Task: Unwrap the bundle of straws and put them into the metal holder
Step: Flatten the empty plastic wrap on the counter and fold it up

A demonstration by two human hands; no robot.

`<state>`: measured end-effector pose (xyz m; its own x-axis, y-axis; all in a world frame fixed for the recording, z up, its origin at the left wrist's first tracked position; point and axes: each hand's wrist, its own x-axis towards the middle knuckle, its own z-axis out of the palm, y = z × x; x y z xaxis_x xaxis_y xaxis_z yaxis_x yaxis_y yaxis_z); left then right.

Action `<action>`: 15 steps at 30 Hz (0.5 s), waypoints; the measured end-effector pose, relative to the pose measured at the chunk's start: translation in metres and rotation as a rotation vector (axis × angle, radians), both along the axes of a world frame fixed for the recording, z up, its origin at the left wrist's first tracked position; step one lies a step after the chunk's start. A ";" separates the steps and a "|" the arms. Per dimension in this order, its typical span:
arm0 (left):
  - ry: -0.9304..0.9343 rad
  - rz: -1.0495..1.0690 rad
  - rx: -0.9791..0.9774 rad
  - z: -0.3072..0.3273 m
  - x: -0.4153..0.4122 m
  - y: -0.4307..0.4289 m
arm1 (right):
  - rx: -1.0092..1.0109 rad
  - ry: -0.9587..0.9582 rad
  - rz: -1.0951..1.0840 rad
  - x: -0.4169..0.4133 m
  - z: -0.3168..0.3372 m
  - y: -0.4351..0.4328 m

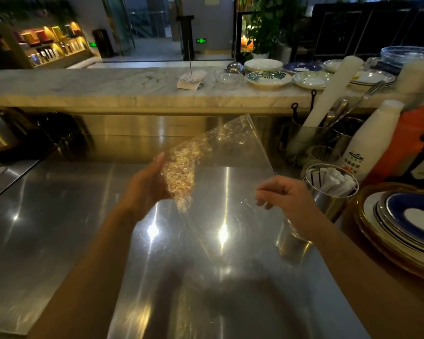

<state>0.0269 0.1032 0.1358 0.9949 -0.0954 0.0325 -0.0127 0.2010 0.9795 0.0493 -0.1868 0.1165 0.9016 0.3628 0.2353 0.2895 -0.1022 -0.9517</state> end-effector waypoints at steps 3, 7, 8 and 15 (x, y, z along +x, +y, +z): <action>0.030 -0.134 -0.147 -0.021 -0.006 -0.019 | 0.120 0.099 -0.042 -0.001 -0.007 -0.002; 0.074 -0.167 -0.134 -0.039 -0.012 -0.046 | 0.199 0.194 -0.094 -0.001 -0.016 -0.002; 0.071 -0.136 -0.090 -0.043 -0.014 -0.052 | 0.213 0.205 -0.108 -0.001 -0.018 -0.003; 0.015 0.051 0.149 -0.051 -0.016 -0.058 | 0.220 0.297 -0.095 0.001 -0.032 -0.014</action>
